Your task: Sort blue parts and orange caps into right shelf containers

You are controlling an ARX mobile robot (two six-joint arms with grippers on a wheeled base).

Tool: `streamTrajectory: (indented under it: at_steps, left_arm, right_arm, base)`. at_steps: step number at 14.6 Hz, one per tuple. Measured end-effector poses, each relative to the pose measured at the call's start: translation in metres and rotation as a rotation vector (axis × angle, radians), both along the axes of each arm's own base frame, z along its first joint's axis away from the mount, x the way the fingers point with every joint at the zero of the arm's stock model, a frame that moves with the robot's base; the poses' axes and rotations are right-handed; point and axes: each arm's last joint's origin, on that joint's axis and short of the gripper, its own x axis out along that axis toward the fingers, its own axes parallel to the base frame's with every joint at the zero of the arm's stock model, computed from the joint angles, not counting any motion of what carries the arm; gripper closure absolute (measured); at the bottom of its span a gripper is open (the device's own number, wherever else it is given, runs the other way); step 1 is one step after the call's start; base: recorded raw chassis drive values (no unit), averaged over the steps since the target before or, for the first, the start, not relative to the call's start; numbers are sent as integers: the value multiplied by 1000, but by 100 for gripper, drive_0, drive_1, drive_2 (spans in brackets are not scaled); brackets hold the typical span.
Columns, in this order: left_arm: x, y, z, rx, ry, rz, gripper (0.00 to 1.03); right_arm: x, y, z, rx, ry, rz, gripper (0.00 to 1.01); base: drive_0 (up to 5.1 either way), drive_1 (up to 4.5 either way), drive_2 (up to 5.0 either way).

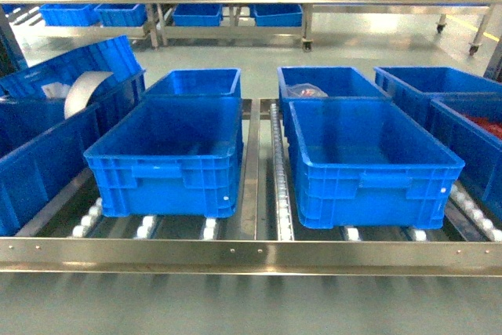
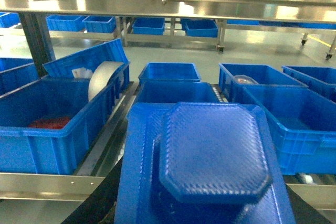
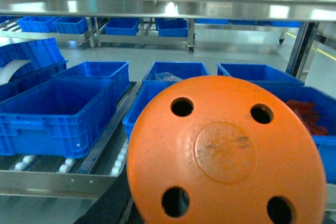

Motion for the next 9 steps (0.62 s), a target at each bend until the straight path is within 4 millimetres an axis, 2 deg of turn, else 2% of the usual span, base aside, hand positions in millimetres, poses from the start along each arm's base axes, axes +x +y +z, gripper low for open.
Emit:
streamTrajectory:
  at_steps: [9]
  left_arm:
    - [0, 0, 0, 0, 1, 1, 60]
  right_arm:
    - [0, 0, 0, 4, 0, 0, 56]
  base:
    - [0, 0, 0]
